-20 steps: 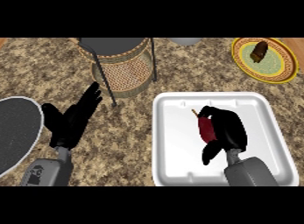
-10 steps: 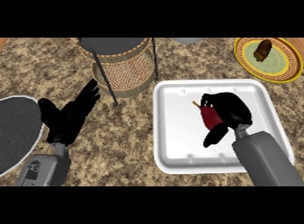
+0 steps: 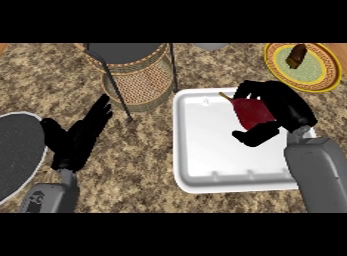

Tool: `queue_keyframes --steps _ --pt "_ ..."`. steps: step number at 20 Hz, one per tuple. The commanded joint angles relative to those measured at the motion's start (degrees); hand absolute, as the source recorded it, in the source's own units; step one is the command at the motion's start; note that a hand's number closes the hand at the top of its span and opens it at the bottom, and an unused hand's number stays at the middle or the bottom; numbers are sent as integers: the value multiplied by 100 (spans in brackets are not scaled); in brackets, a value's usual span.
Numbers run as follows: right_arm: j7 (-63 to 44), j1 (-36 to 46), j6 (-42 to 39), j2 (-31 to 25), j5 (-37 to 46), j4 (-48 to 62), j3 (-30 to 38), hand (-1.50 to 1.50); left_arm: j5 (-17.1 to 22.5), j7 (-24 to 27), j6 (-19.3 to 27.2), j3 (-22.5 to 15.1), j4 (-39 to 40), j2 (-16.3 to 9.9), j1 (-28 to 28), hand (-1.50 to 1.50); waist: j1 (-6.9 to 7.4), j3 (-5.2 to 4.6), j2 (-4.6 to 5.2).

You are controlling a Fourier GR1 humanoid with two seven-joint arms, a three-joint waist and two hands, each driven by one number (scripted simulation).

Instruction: Pick the pear from the tray and place it in the tiered basket

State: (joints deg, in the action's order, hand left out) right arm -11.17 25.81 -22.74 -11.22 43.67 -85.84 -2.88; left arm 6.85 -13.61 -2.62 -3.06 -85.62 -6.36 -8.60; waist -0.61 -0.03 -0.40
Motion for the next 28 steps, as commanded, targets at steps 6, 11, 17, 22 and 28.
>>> queue_keyframes --steps 6,11,17,22,28 --pt "-1007 823 -974 -113 -1302 -2099 1013 150 -204 -111 242 -117 -32 198 -179 0 -4 1 6" --pt "-1784 1708 -1163 -64 -1856 -2194 1394 150 -11 -209 -59 -81 -566 4 344 0 78 1 14" --pt "-2318 3419 -1145 -252 -1748 -1074 1217 150 39 -158 -227 109 -99 -100 -5 0 116 -1 35" --pt "-2870 4431 -1129 -3 -1532 -364 839 150 -334 -98 187 -222 26 347 -149 0 120 -2 32" --pt "-2610 4887 89 732 -994 1103 655 150 -181 251 -139 1 320 153 -97 0 154 -3 57"
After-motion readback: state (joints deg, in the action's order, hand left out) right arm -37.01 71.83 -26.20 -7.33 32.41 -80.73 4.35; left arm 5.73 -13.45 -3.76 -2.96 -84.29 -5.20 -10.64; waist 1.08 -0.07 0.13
